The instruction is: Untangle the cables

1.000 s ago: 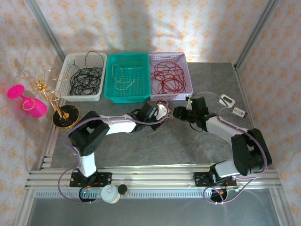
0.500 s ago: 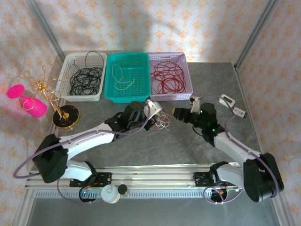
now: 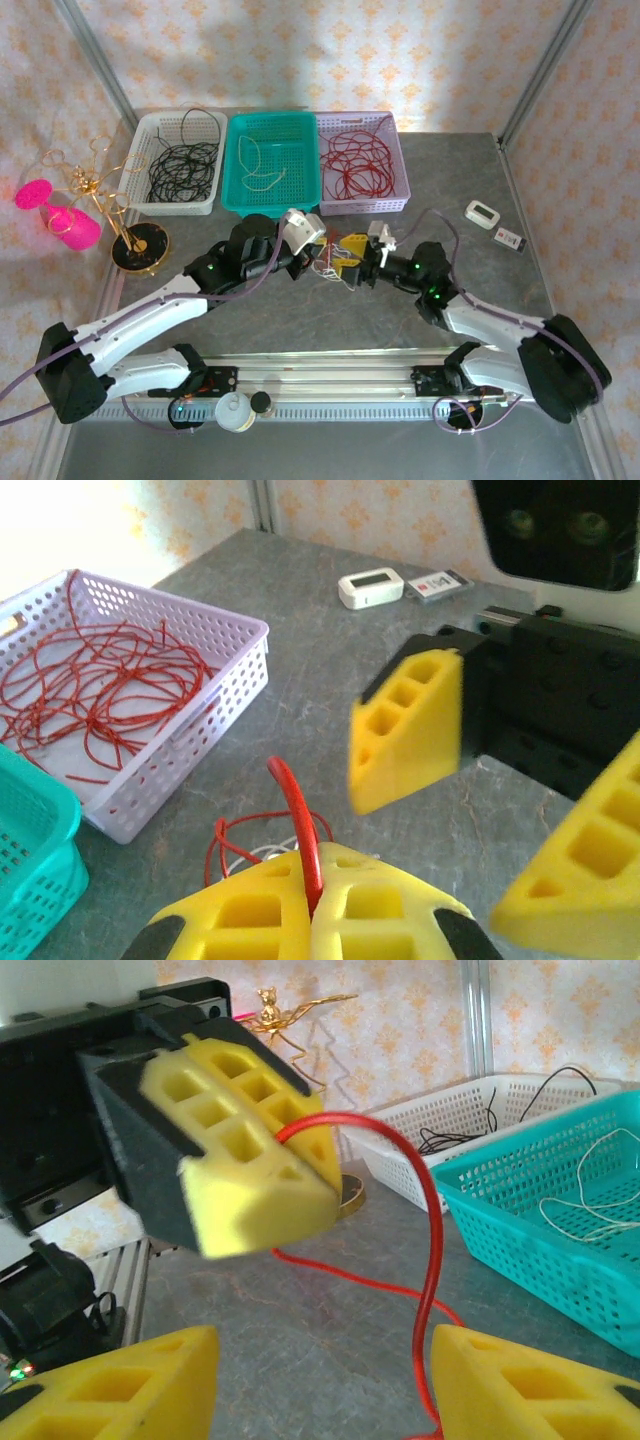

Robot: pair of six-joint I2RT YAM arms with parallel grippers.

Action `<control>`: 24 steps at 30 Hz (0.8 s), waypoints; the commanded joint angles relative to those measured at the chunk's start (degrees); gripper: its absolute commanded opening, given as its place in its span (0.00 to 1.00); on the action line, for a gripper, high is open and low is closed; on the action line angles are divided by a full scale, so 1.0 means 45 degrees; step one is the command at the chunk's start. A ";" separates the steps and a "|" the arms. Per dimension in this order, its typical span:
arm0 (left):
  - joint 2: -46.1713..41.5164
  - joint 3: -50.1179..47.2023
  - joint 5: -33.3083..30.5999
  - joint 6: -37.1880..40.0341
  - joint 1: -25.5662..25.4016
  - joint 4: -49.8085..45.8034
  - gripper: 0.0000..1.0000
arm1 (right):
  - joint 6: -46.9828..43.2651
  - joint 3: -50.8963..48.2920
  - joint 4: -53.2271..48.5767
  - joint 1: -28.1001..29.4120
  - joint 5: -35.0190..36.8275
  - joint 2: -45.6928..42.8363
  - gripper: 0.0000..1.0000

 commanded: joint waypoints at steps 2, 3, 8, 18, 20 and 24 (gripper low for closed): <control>-0.0288 0.0801 0.0281 0.0208 0.0051 -0.0908 0.00 | 0.0397 0.0949 0.2045 0.0234 0.3513 0.1325 0.57; -0.0342 0.0869 0.0199 0.0146 0.0052 -0.0954 0.00 | 0.0791 0.1051 0.2373 0.0234 0.4090 0.1673 0.57; -0.0654 0.1274 0.0531 -0.0092 0.0036 -0.1091 0.00 | 0.1603 0.1851 0.2270 0.0599 0.5637 0.3121 0.54; -0.1364 0.2997 -0.0704 -0.1343 -0.0027 -0.1544 0.00 | 0.2765 0.2020 0.1258 0.0781 0.7475 0.4956 0.45; -0.1311 0.3583 -0.1006 -0.1614 -0.0027 -0.1904 0.00 | 0.2855 0.2059 0.0786 0.0781 0.7639 0.4998 0.44; -0.1222 0.4474 -0.1190 -0.1901 -0.0024 -0.2295 0.00 | 0.2760 0.1885 0.0031 0.0781 0.7956 0.4857 0.44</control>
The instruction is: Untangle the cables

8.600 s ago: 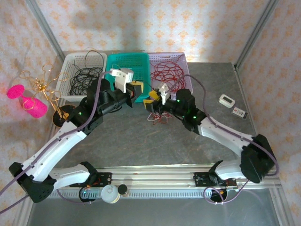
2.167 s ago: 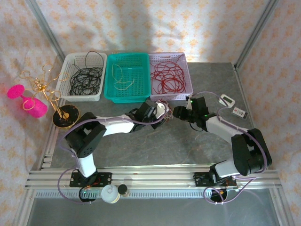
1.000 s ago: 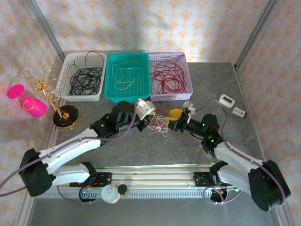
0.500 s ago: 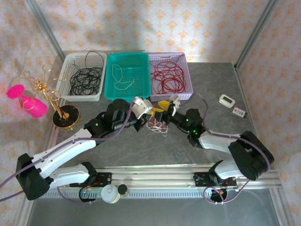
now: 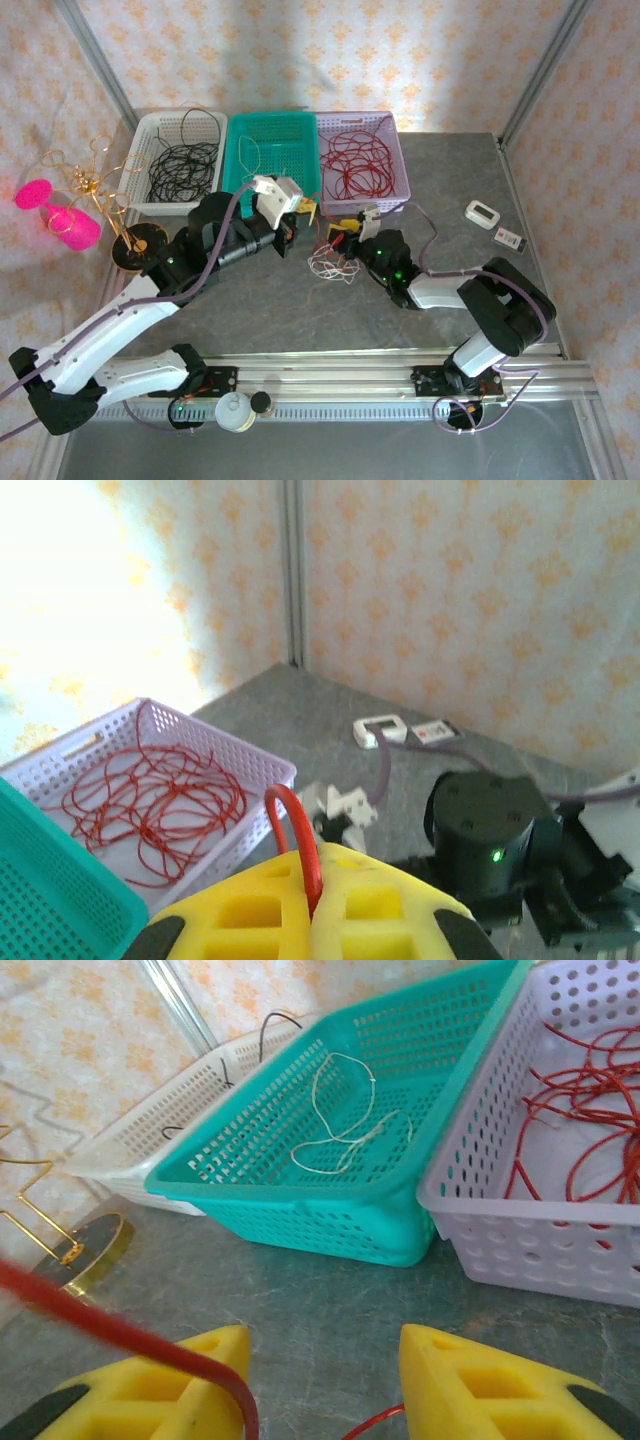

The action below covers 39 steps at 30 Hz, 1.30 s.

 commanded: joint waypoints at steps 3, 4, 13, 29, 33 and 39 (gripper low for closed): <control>-0.0144 0.1045 -0.0646 -0.0573 -0.0019 -0.0462 0.00 | -0.0057 -0.0054 -0.1289 0.0062 0.0614 -0.0258 0.44; -0.0163 0.1154 -0.0778 -0.0605 -0.0016 -0.0435 0.00 | -0.0093 -0.0143 -0.1486 0.0062 0.0685 -0.0388 0.44; -0.0190 0.1783 -0.1597 -0.0757 -0.0014 -0.0440 0.00 | -0.0179 -0.1380 -0.2687 -0.0140 0.1615 -0.1870 0.43; -0.0220 0.2978 -0.5229 -0.0274 -0.0010 -0.4095 0.00 | -0.0138 -0.2179 -0.2753 -0.1354 0.6996 -0.4605 0.27; -0.0250 0.3514 -0.6313 -0.0054 -0.0008 -0.4743 0.00 | 0.1132 -0.2974 -0.2342 -0.1645 0.8623 -0.4683 0.29; -0.0235 0.4886 -0.6186 0.0317 -0.0014 -0.4631 0.00 | 0.2721 -0.3671 -0.1735 -0.2640 0.7545 -0.3974 0.35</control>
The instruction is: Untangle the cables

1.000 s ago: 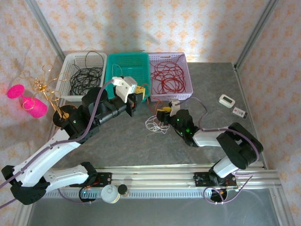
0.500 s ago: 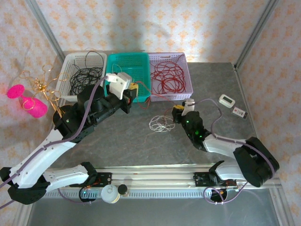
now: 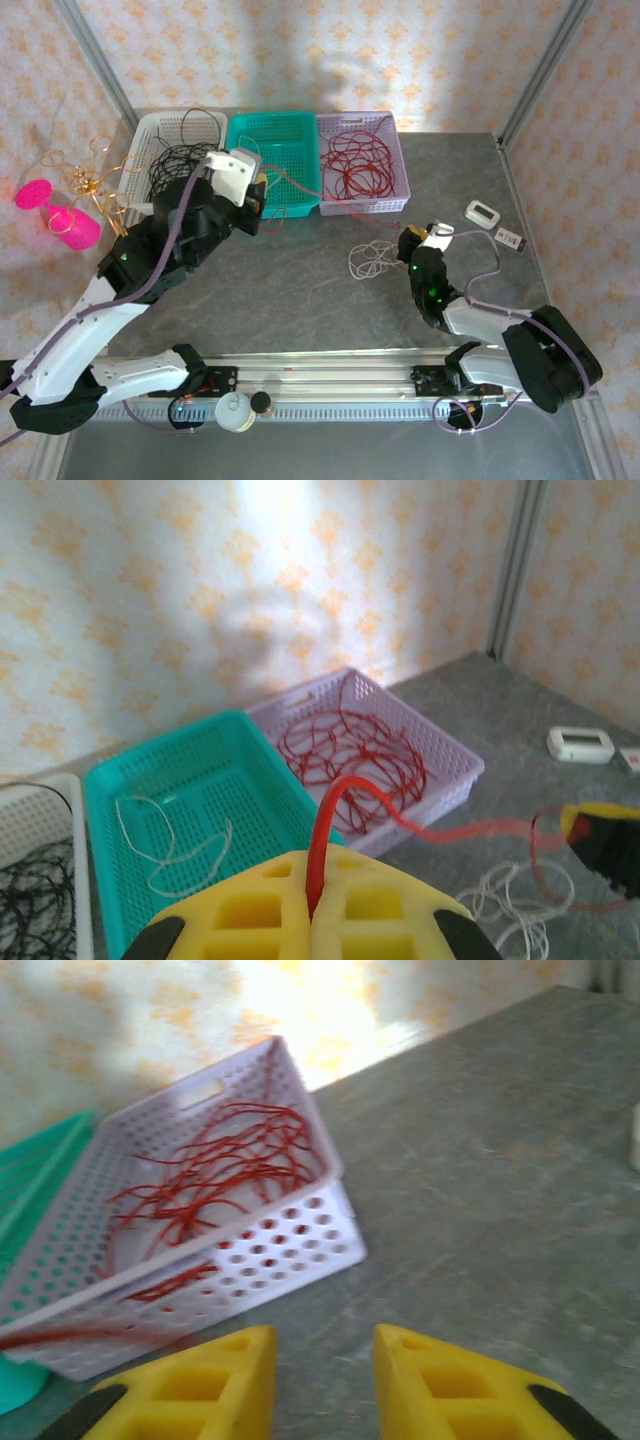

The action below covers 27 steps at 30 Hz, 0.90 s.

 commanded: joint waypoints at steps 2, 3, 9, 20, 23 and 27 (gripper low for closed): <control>-0.0175 0.1484 0.0166 0.0633 -0.0007 0.0263 0.00 | 0.1450 -0.0364 0.0773 -0.0579 -0.0153 0.0797 0.36; -0.0146 0.1720 0.0518 0.0708 -0.0020 0.0429 0.00 | 0.1638 -0.0423 0.0848 -0.0671 -0.0293 0.0999 0.36; 0.0072 0.3085 0.1685 0.0880 -0.0012 0.1200 0.00 | 0.2319 -0.0679 0.1202 -0.1179 -0.0806 0.1617 0.36; 0.1237 0.5132 0.2268 0.1137 -0.0007 0.1398 0.00 | 0.0132 0.0337 0.0728 -0.1278 -0.6774 0.0121 0.49; 0.1520 0.5594 0.2404 0.1159 -0.0021 0.1238 0.00 | -0.0920 0.0512 0.1483 -0.1247 -1.0300 -0.0604 0.53; 0.1619 0.5712 0.2426 0.1214 -0.0021 0.1313 0.00 | -0.3196 0.1532 0.0898 -0.0455 -1.3571 -0.0807 0.55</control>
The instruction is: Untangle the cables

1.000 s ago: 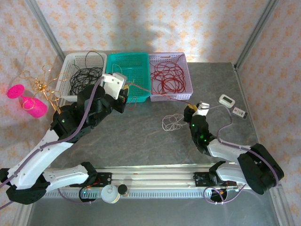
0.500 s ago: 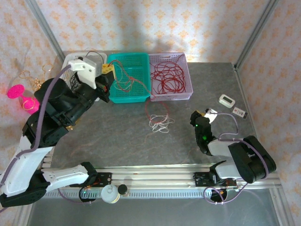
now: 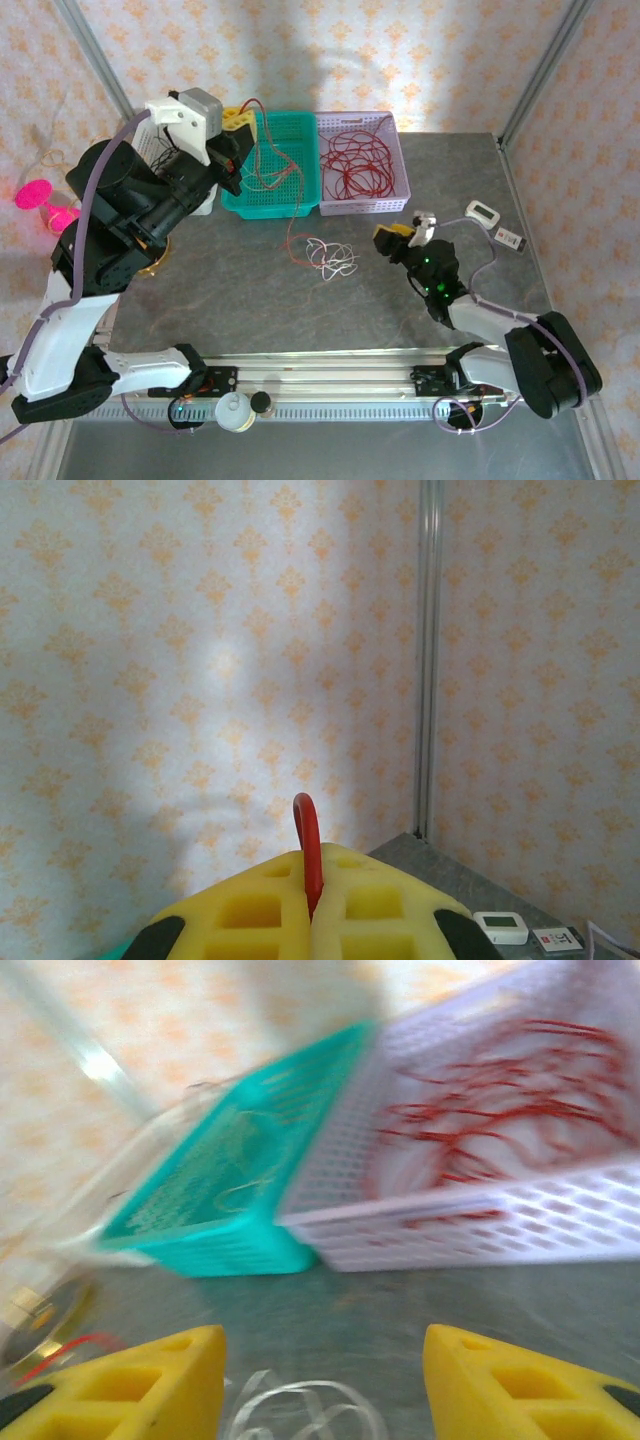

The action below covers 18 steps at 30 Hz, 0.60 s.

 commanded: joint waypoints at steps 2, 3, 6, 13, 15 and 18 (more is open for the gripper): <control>-0.0039 0.0468 0.0294 0.0286 -0.0021 0.0366 0.00 | -0.4200 0.0547 0.0952 0.1349 -0.4844 -0.0229 0.56; -0.0014 0.0505 0.0294 0.0270 -0.0015 0.0364 0.00 | -0.5322 0.0426 0.1268 0.1788 -0.5076 -0.0152 0.57; 0.0094 0.0678 0.0371 0.0261 -0.0024 0.0262 0.00 | -0.7785 0.1139 0.0417 0.2515 -0.5220 0.0654 0.59; 0.0395 0.1450 0.0450 0.0191 -0.0021 -0.0003 0.00 | -1.3522 0.3226 -0.2500 0.2700 -0.7991 0.2775 0.64; 0.0436 0.1600 0.0613 0.0150 -0.0004 0.0106 0.00 | -1.3732 0.4002 -0.2632 0.2746 -0.7910 0.3656 0.63; 0.0501 0.1768 0.0893 0.0114 -0.0023 0.0440 0.00 | -1.4378 0.5300 -0.3675 0.2784 -0.7993 0.4930 0.60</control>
